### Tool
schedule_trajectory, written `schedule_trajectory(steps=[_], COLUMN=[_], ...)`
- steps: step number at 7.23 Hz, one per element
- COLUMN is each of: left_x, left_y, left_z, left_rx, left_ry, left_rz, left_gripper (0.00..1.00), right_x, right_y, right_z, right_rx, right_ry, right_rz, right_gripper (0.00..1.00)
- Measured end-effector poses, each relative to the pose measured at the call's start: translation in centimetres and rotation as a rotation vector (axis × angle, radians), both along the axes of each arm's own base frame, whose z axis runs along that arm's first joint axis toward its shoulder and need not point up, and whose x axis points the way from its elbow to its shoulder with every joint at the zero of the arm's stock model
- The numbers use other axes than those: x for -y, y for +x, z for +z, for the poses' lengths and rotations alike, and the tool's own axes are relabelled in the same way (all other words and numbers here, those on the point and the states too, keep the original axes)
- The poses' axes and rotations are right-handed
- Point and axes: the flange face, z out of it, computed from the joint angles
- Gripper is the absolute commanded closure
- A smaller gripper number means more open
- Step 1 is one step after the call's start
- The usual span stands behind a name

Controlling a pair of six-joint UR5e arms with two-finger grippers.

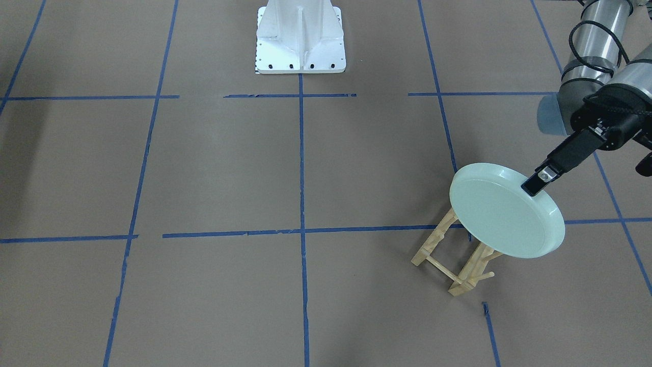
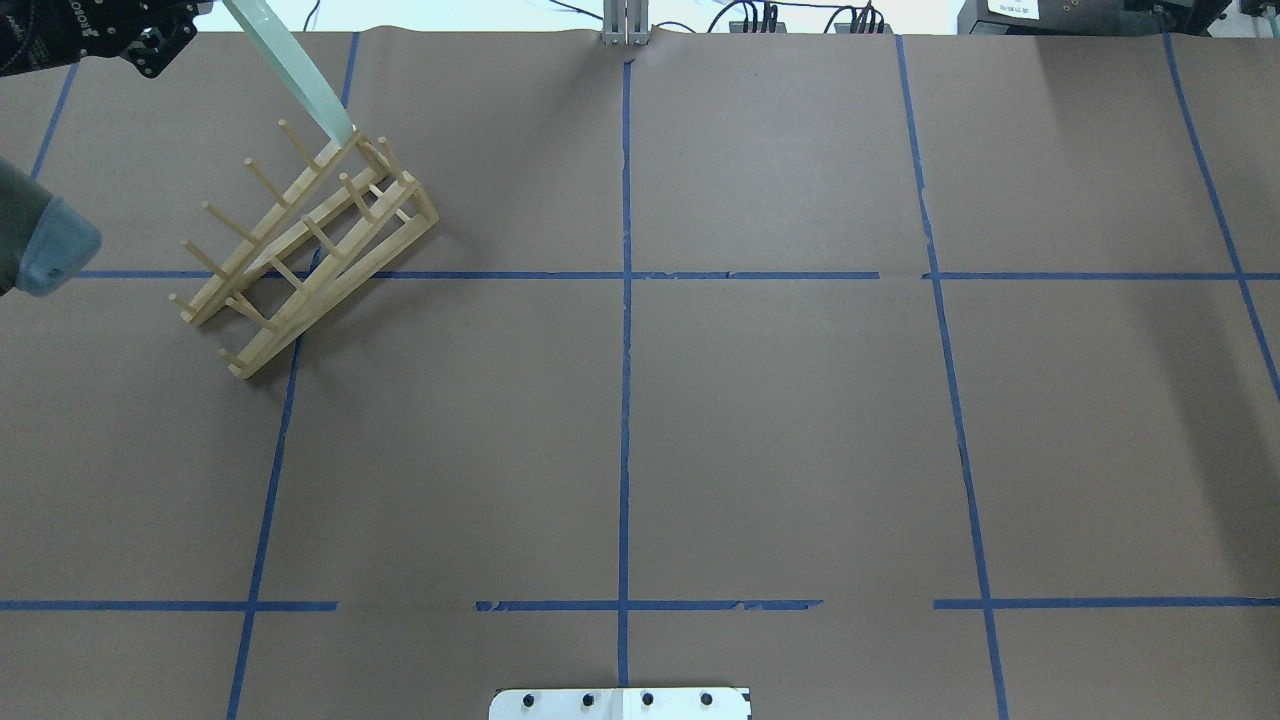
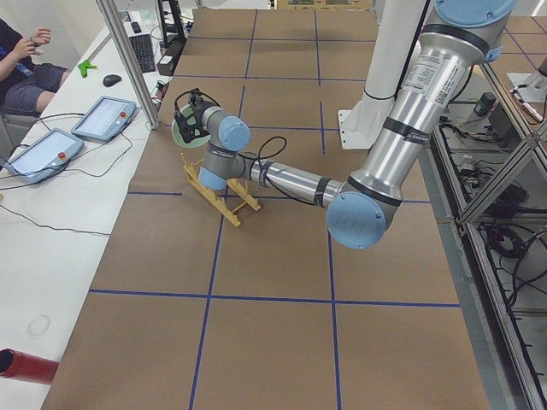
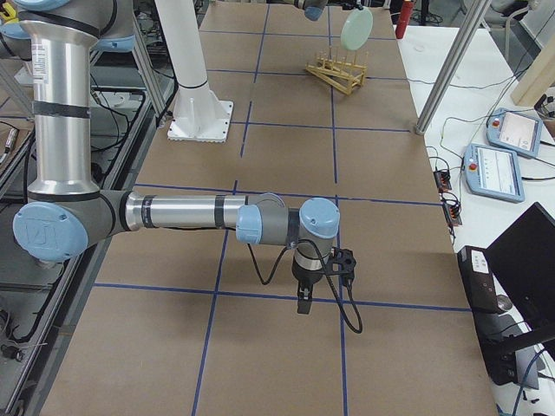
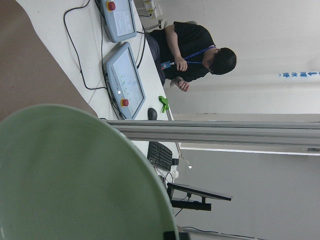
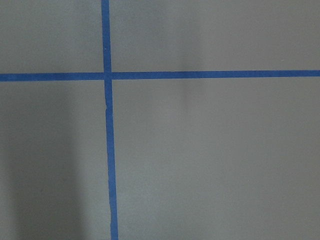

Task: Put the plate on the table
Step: 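Close the left gripper on the plate rim and lift it from the rack, then swing the held plate out of the rack toward the table center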

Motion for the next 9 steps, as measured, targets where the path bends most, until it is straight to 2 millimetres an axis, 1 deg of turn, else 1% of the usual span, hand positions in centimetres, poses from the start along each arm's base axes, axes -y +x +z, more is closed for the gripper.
schedule_trajectory(steps=[1,2,3,4,5,6,7,9], left_x=[-0.5,-0.9,-1.1,-1.6,-2.5,-3.4,-4.4,-7.3], left_y=[-0.2,-0.3,-0.3,1.0,3.6,6.9,10.9,20.0], left_z=[-2.9,-7.1,-11.9,-15.2,-16.8,-17.8,-18.9,-21.7], left_rx=[0.036,0.107,0.211,0.309,0.404,0.498,0.591,0.827], left_ry=[-0.004,-0.005,-0.003,-0.004,0.005,0.021,0.028,0.038], left_rz=[0.016,0.008,-0.008,0.002,0.042,0.095,0.158,0.246], left_gripper=[1.0,1.0,1.0,1.0,1.0,1.0,1.0,1.0], right_x=[0.0,0.0,0.0,0.0,0.0,0.0,0.0,0.0], right_y=[0.0,0.0,0.0,0.0,0.0,0.0,0.0,0.0], right_z=[0.0,0.0,0.0,-0.1,0.0,0.0,0.0,0.0], right_rx=[0.0,0.0,0.0,0.0,0.0,0.0,0.0,0.0], right_ry=[0.0,0.0,0.001,0.002,0.001,0.001,0.001,0.001], right_rz=[0.0,0.0,0.0,0.001,0.001,0.001,0.001,0.001], right_gripper=[0.0,0.0,0.0,0.0,0.0,0.0,0.0,0.0])
